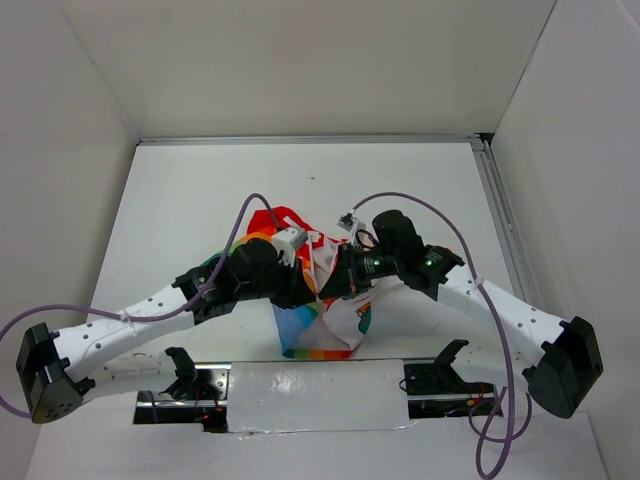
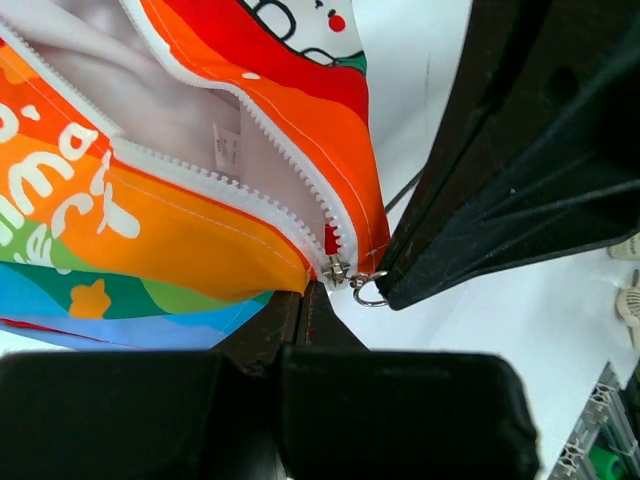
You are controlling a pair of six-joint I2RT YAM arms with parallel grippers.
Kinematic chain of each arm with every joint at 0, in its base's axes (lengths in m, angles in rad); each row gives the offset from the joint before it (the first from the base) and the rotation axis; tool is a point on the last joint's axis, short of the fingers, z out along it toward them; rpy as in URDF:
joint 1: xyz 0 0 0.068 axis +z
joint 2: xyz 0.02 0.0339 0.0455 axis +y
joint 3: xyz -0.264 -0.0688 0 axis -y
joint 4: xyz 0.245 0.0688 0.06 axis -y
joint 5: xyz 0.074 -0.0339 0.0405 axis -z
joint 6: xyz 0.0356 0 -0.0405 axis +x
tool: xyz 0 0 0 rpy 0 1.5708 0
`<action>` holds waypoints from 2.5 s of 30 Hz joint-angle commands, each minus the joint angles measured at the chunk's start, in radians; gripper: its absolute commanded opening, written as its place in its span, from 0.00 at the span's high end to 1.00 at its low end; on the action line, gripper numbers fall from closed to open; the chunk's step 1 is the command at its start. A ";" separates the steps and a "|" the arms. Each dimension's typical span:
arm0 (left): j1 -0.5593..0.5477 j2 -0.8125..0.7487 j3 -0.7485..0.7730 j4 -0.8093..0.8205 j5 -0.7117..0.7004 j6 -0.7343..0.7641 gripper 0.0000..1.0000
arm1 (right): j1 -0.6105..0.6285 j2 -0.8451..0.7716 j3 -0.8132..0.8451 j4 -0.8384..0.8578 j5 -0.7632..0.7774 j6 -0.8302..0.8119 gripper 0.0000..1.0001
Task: Zip up the jacket
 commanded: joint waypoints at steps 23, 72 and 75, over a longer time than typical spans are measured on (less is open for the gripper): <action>-0.026 -0.011 -0.001 -0.050 0.035 0.030 0.87 | -0.002 -0.015 0.023 0.070 0.271 0.061 1.00; -0.311 0.115 -0.001 0.166 -0.752 0.437 0.35 | -0.176 0.081 0.083 -0.019 -0.041 0.110 1.00; -0.311 0.121 0.002 0.181 -0.766 0.440 0.36 | -0.176 0.083 0.081 -0.008 -0.047 0.116 1.00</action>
